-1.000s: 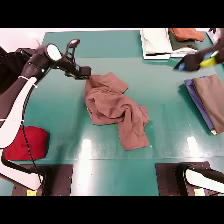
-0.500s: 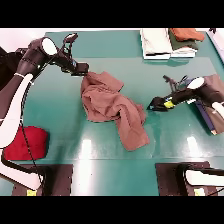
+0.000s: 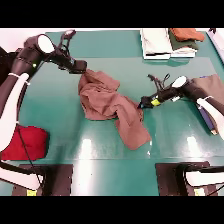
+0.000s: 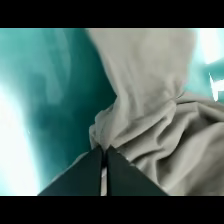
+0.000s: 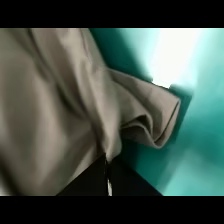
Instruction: Fold the shirts.
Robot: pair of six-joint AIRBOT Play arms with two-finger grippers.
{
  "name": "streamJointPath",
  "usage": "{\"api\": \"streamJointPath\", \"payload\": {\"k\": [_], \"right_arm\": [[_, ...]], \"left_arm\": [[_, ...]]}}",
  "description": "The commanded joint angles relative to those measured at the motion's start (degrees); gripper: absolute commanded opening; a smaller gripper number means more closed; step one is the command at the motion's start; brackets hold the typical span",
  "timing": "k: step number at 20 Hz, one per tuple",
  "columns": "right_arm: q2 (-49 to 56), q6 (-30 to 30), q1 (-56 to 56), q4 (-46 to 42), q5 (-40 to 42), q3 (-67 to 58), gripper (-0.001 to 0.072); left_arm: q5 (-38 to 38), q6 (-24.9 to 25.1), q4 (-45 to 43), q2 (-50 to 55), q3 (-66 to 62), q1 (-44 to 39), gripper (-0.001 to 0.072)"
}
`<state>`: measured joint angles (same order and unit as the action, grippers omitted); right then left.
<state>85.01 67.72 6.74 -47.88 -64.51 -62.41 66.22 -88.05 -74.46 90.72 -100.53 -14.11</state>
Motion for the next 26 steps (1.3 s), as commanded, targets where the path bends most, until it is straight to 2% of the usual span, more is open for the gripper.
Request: {"api": "streamJointPath", "payload": {"k": [1, 4, 8, 13, 19, 22, 26], "right_arm": [[-7.34, -0.7, -2.93, -2.1, -2.51, -6.6, 0.0015], [-17.68, -0.7, -7.93, -2.1, -4.68, -15.76, 0.0015], [-28.89, -0.66, -12.11, -2.25, -6.43, -28.52, 0.0015], [-35.82, 2.01, -15.5, -4.81, -7.87, -40.24, 0.0015], [-33.05, 4.31, -16.79, -4.66, -9.57, -54.38, 0.0014], [-26.97, 6.62, -13.22, -4.72, -10.69, -56.94, 0.0014], [-17.59, 7.93, -8.02, -4.83, -10.62, -48.15, 0.0014]], "left_arm": [[-3.34, 0.02, -6.23, -9.53, -0.07, 0.04, 0.0022], [-5.07, 0.02, -8.94, -23.12, -0.07, 0.04, 0.0021], [-8.31, -0.31, -7.32, -40.22, -0.07, 0.02, 0.0021], [-14.47, -2.05, -4.7, -52.37, -0.07, 0.02, 0.0021], [-16.31, -1.84, -5.42, -52.3, -1.92, 0.04, 0.0021], [-10.01, -1.51, -11.21, -47.23, -1.95, 0.04, 0.0021], [-1.18, -1.49, -15.54, -33.0, -0.81, 0.04, 0.0022]]}}
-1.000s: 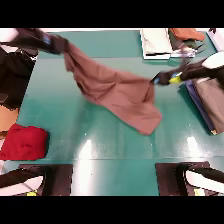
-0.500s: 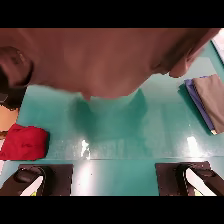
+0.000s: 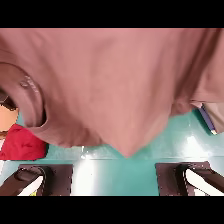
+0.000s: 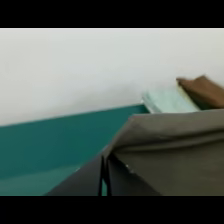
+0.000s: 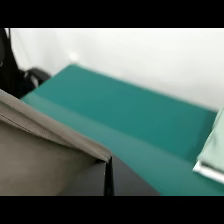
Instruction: Fold the shirts.
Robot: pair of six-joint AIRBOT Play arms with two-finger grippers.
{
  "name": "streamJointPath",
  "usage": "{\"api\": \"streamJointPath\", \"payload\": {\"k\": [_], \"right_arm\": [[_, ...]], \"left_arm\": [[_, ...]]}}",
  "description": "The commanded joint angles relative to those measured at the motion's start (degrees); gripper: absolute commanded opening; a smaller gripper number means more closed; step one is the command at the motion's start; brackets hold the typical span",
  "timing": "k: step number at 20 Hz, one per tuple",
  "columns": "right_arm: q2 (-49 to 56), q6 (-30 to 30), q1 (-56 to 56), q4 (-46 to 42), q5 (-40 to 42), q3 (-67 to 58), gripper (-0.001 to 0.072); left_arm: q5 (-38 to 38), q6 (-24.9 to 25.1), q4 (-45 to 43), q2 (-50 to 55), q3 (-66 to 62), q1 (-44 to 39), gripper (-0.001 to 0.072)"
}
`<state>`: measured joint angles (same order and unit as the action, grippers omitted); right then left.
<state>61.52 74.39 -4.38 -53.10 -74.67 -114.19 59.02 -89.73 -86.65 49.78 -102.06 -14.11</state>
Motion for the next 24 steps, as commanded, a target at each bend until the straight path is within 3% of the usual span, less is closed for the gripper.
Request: {"api": "streamJointPath", "payload": {"k": [1, 4, 8, 9, 10, 11, 16, 20, 24], "right_arm": [[8.72, 1.25, 3.98, 0.26, -0.15, 5.88, 0.0014], [17.92, 1.25, 6.21, -4.94, 2.64, 12.35, 0.0014], [28.83, 1.27, 6.1, -4.92, 4.11, 15.45, 0.0016], [30.56, 1.27, 6.03, -4.9, 4.07, 15.28, 0.0031], [32.15, 1.27, 5.99, -4.92, 3.69, 14.36, 0.0238], [33.31, 1.95, 5.57, -4.92, 3.13, 13.05, 0.04], [28.68, 0.55, 2.78, -4.9, -3.85, 16.33, 0.0384], [17.42, -1.57, 0.52, 0.09, -2.71, 32.17, 0.0384], [8.87, -1.6, 0.26, 1.09, 1.38, 42.47, 0.0385]], "left_arm": [[6.1, 0.2, -3.39, 12.0, 2.01, 0.04, 0.0022], [4.85, 0.11, -3.19, 24.26, 4.81, 0.26, 0.0022], [3.87, -2.4, -0.72, 37.16, 4.98, 3.67, 0.0032], [4.61, -2.43, 1.95, 38.69, 4.98, 5.14, 0.0274], [5.53, -2.36, 4.85, 39.21, 4.98, 6.8, 0.0463], [6.51, -1.97, 6.99, 39.12, 4.96, 8.39, 0.0466], [20.33, 4.76, 13.84, 33.11, 9.46, 16.61, 0.0466], [14.58, 3.58, 14.19, 19.41, 34.42, 17.84, 0.0466], [8.07, 2.8, 21.79, 9.75, 58.86, 17.84, 0.0466]]}}
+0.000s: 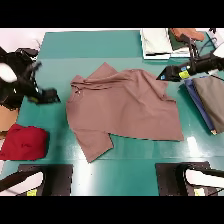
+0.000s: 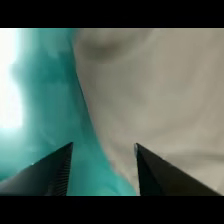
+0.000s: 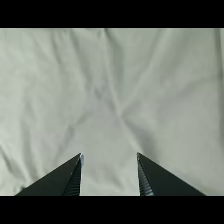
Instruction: Fold the shirts.
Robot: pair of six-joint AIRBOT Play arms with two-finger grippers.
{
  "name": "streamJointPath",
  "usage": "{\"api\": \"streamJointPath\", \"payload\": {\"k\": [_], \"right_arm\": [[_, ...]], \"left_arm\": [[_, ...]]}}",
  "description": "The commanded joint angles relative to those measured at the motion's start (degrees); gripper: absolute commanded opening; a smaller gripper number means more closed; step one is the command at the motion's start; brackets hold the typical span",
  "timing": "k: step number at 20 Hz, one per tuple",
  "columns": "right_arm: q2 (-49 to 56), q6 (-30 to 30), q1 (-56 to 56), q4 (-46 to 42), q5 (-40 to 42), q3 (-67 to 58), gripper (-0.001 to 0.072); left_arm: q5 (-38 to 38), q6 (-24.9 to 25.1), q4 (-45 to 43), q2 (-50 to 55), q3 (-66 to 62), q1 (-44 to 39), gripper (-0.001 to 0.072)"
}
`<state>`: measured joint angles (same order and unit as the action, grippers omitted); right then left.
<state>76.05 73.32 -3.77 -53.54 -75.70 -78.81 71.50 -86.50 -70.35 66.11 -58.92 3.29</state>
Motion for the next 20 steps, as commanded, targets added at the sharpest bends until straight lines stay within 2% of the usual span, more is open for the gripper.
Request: {"api": "streamJointPath", "payload": {"k": [1, 5, 8, 10, 11, 12, 13, 16, 19, 20], "right_arm": [[-7.1, -0.52, -0.35, 1.51, 3.17, 8.59, 0.0385], [-11.02, -0.5, -0.37, 1.51, 3.69, 11.41, 0.0385], [-12.5, -0.5, -0.35, 1.51, 3.5, 11.89, 0.0385], [-13.33, -0.5, -0.42, 1.49, 3.52, 11.89, 0.0384], [-13.7, -0.5, -0.44, 1.38, 3.41, 11.89, 0.0385], [-14.05, -0.5, -0.74, 1.14, 2.97, 11.89, 0.0385], [-14.4, -0.52, -1.6, 0.87, 1.51, 11.98, 0.0385], [-17.88, -0.52, -8.74, -1.05, -2.1, 17.92, 0.0384], [-22.53, 0.09, -20.39, -13.07, -4.11, 29.97, 0.0391], [-23.12, 0.07, -25.2, -15.67, -5.05, 33.83, 0.0491]], "left_arm": [[-6.23, -0.28, 7.74, -7.63, 19.5, 0.2, 0.0467], [-13.0, -0.48, 9.81, -8.24, 27.36, -6.19, 0.0467], [-18.78, -3.37, 9.92, -8.11, 28.63, -10.86, 0.0466], [-18.93, -3.72, 10.36, -7.41, 28.61, -11.52, 0.0464], [-18.97, -4.02, 10.36, -7.43, 28.61, -11.52, 0.0388], [-19.56, -4.07, 10.34, -7.43, 28.59, -11.52, 0.0164], [-19.67, -4.0, 10.25, -7.43, 28.13, -11.52, 0.0023], [-17.42, -3.91, 8.72, -10.16, 23.78, -11.52, 0.0021], [-16.55, -3.1, 7.5, -13.79, 19.5, -11.52, 0.0022], [-16.41, -3.02, 7.54, -14.38, 18.6, -11.52, 0.0022]]}}
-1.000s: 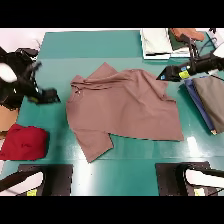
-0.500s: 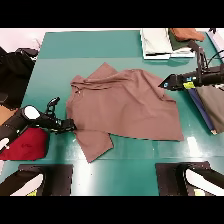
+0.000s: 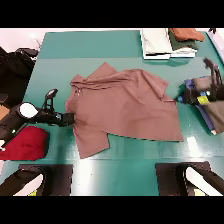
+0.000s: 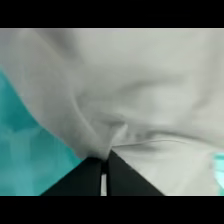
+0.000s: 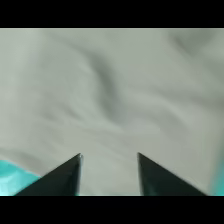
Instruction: Fold the shirts.
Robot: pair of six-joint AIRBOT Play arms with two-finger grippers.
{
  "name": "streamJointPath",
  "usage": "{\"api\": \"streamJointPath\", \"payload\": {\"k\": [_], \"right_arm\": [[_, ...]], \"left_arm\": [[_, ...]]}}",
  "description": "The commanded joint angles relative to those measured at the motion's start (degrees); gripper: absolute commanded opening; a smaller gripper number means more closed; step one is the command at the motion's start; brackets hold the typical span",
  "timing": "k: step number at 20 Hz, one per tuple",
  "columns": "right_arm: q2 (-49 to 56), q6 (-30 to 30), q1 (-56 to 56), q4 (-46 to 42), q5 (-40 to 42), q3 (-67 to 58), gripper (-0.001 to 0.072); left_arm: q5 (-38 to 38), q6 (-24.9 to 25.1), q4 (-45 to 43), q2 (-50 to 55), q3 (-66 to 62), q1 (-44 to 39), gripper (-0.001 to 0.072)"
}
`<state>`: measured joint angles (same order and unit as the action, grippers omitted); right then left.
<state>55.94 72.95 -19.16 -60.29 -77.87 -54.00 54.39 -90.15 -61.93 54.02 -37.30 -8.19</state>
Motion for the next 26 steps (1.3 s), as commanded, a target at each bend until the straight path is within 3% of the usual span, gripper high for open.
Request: {"api": "streamJointPath", "payload": {"k": [1, 5, 11, 13, 16, 17, 21, 26], "right_arm": [[-2.73, 0.39, -14.27, -9.79, -3.72, 12.07, 0.0592], [1.88, -0.9, -25.42, -9.7, -5.29, 20.26, 0.0525], [7.78, -0.98, -16.96, -2.56, -1.14, 23.71, 0.0495], [9.4, -1.09, -12.96, 1.46, 0.79, 23.67, 0.0376], [8.61, -3.32, -7.41, 5.9, 1.68, 23.56, 0.0049], [7.04, -4.55, -6.05, 7.28, 1.6, 23.17, 0.0016], [-3.26, -4.85, -2.47, 8.35, -1.27, 11.85, 0.0015], [-14.12, -2.67, -1.66, 8.17, 2.14, -17.22, 0.0015]], "left_arm": [[0.66, 0.63, -0.79, -2.6, -3.37, -0.04, 0.0022], [0.7, 0.63, -0.87, -2.6, -3.54, -0.04, 0.0022], [0.72, 0.61, -0.85, -2.6, -3.54, -0.04, 0.0022], [1.01, 0.61, -0.83, -2.6, -3.54, -0.04, 0.0022], [2.82, 0.83, -1.14, -2.62, -3.91, -0.04, 0.0022], [3.52, 1.05, -1.33, -2.84, -4.83, -0.04, 0.0021], [5.6, 0.0, -5.07, -9.49, -16.52, -0.04, 0.0021], [8.28, -0.04, -8.66, -16.55, -45.48, -0.04, 0.0021]]}}
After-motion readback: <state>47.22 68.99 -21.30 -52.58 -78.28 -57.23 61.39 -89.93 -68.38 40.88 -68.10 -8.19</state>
